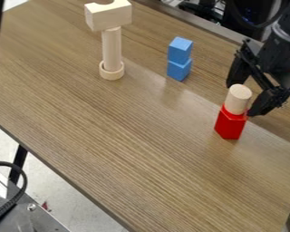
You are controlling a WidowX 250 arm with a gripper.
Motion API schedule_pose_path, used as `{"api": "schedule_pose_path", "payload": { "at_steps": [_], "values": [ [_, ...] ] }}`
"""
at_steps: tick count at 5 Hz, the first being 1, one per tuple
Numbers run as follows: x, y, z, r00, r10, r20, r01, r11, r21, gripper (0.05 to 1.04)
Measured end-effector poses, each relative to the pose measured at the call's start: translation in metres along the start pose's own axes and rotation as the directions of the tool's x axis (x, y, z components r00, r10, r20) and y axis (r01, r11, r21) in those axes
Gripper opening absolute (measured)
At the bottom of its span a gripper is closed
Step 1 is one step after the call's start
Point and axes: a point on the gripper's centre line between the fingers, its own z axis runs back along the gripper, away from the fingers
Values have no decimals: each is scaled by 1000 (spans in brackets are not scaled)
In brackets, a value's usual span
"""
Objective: Take the cylinder off of the blue cube and put it on top of the red hexagon
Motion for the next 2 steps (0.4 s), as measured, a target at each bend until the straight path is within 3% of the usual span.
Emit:
{"api": "schedule_pose_path", "payload": {
  "at_steps": [1, 2],
  "values": [
    [4, 2, 10, 999, 25, 36, -23, 999, -39, 999],
    [5, 33, 63, 969, 154, 191, -133, 984, -120, 999]
  ]
}}
